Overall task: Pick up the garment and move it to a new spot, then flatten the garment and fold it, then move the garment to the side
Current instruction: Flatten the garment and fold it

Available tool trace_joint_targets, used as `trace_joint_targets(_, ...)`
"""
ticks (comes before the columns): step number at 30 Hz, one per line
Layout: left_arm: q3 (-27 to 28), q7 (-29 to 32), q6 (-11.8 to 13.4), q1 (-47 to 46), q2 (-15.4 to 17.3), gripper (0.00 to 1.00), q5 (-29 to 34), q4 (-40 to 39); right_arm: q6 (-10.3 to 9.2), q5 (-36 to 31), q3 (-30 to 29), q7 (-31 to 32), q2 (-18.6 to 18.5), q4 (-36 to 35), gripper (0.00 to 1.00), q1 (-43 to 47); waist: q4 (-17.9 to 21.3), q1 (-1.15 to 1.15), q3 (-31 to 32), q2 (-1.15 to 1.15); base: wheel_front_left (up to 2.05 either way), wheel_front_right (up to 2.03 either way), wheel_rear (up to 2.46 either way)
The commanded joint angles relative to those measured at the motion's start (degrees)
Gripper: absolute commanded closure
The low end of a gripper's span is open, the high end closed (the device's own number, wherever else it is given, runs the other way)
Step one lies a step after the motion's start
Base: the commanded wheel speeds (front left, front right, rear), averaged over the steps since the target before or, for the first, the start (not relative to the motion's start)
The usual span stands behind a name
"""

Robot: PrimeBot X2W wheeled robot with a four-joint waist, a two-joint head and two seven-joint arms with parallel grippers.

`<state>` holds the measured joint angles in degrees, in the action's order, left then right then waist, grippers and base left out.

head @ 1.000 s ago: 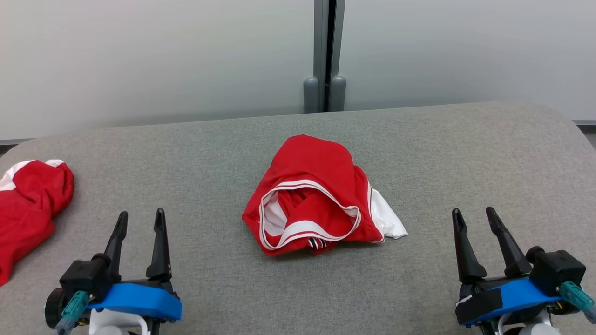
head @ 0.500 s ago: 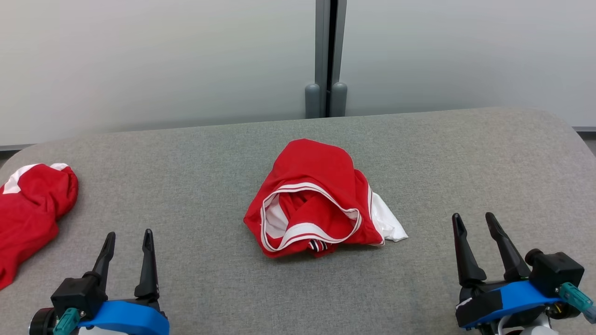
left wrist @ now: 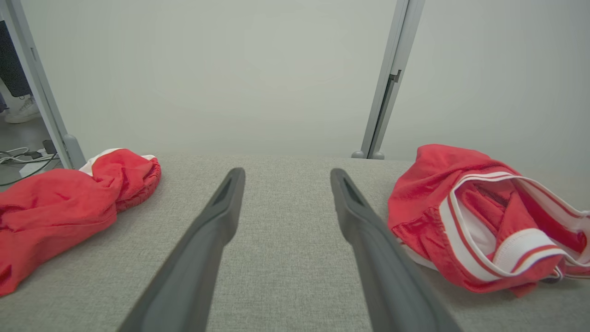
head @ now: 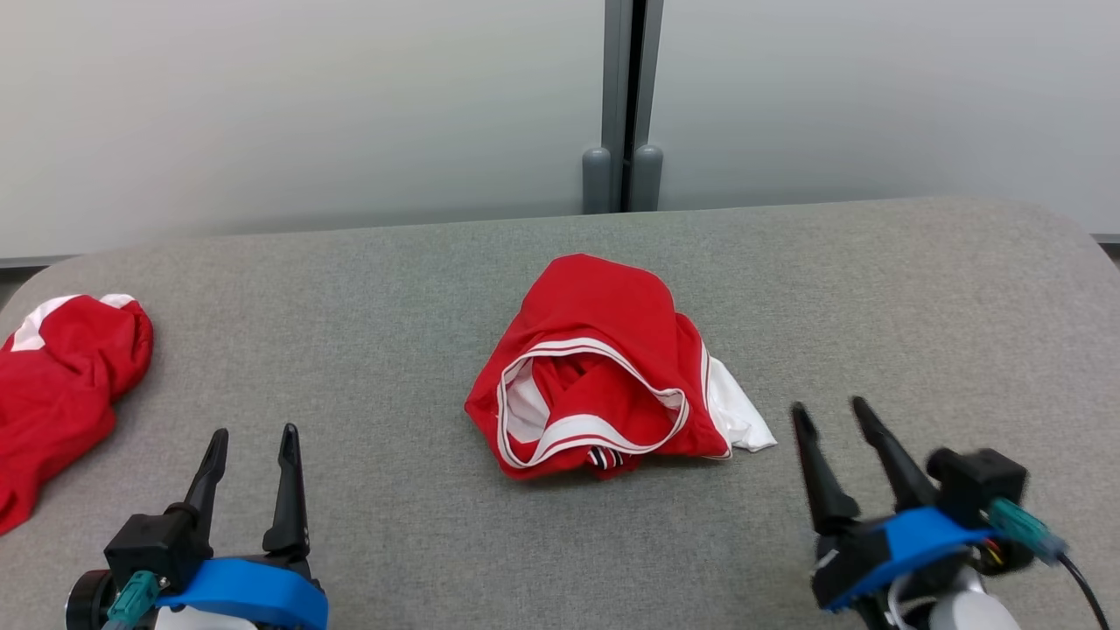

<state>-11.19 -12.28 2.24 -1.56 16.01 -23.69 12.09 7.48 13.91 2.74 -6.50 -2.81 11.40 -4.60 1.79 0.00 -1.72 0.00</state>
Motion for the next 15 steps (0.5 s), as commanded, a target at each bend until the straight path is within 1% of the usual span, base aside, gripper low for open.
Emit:
trace_joint_targets(1,-0.02,-0.27,0.27,-1.17,-0.03,0.0,0.01,-0.27,0.03,0.77,1.68,1.6,-0.15,0.43,0.0,-2.23,-0.33,0.0,-0.51,0.0,0.0,0.0,0.0)
trace_joint_targets(5,0.12,-0.36,0.2,-1.75,-0.22,0.0,-0.51,-0.5,0.03,0.81,5.85,6.86,-0.16,3.63,0.0,-7.23,-0.76,0.0,-1.86,0.0,0.0,0.0,0.0)
trace_joint_targets(7,0.02,-0.49,0.24,-2.33,-0.35,0.0,-0.52,-0.63,0.02,1.88,8.34,9.58,-0.16,6.38,0.0,-9.81,-1.03,0.0,-2.6,0.0,0.0,0.0,0.0)
trace_joint_targets(13,-0.47,-0.61,-0.22,-3.77,-0.36,0.0,-0.65,-0.62,0.02,3.06,11.94,11.93,-0.18,15.58,0.0,-17.2,-1.86,0.0,-4.24,0.0,0.0,0.0,0.0)
trace_joint_targets(15,-0.74,-0.71,-0.35,-4.18,-0.34,0.0,-0.52,-0.49,0.02,1.56,11.72,12.39,-0.22,19.69,0.0,-19.07,-2.14,0.0,-4.57,0.0,0.0,0.0,0.0)
